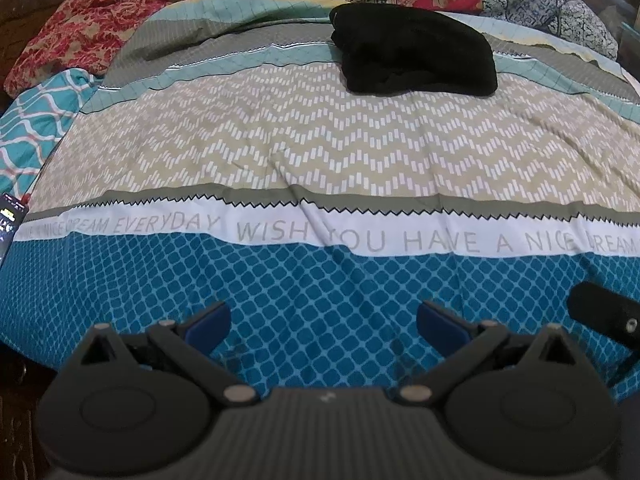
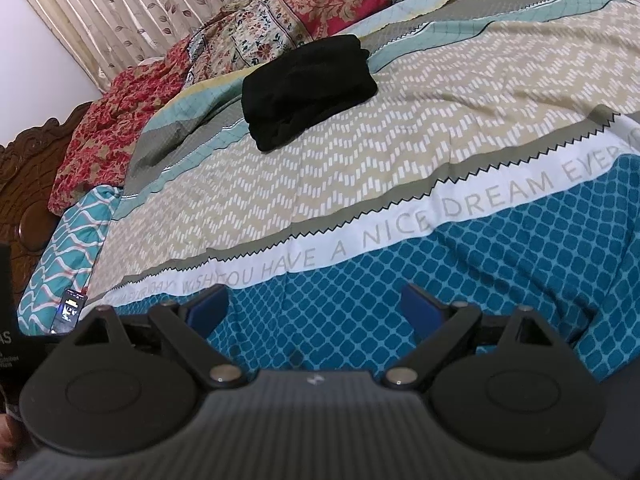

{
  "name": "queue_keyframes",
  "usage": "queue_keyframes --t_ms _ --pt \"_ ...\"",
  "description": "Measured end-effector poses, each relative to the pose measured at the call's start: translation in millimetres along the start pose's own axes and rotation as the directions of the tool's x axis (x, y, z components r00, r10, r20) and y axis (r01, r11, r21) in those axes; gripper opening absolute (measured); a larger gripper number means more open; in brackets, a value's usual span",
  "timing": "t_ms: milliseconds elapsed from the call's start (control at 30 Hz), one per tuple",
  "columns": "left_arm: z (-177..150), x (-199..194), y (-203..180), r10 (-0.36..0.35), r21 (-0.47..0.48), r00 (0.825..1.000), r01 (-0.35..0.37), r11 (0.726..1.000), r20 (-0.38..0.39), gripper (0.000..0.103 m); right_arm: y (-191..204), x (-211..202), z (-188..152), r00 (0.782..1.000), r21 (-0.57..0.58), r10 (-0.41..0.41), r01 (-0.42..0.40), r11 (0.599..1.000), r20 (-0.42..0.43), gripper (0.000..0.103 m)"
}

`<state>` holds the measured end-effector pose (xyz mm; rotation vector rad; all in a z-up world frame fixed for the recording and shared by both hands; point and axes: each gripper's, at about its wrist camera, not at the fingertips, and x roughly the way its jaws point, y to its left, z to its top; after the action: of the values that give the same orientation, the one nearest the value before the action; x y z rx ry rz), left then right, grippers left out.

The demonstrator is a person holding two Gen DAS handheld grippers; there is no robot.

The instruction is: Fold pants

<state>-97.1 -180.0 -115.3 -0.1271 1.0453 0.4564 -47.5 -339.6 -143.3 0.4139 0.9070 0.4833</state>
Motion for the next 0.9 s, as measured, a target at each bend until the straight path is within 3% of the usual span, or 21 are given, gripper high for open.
queue_keyframes --t_ms 900 --pt "-0.7 1.6 4.6 0.073 0.018 0.997 -0.073 0.997 0.028 0.102 -4.2 3.0 1.1 1.0 0.003 -0.002 0.002 1.0 -0.008 0.095"
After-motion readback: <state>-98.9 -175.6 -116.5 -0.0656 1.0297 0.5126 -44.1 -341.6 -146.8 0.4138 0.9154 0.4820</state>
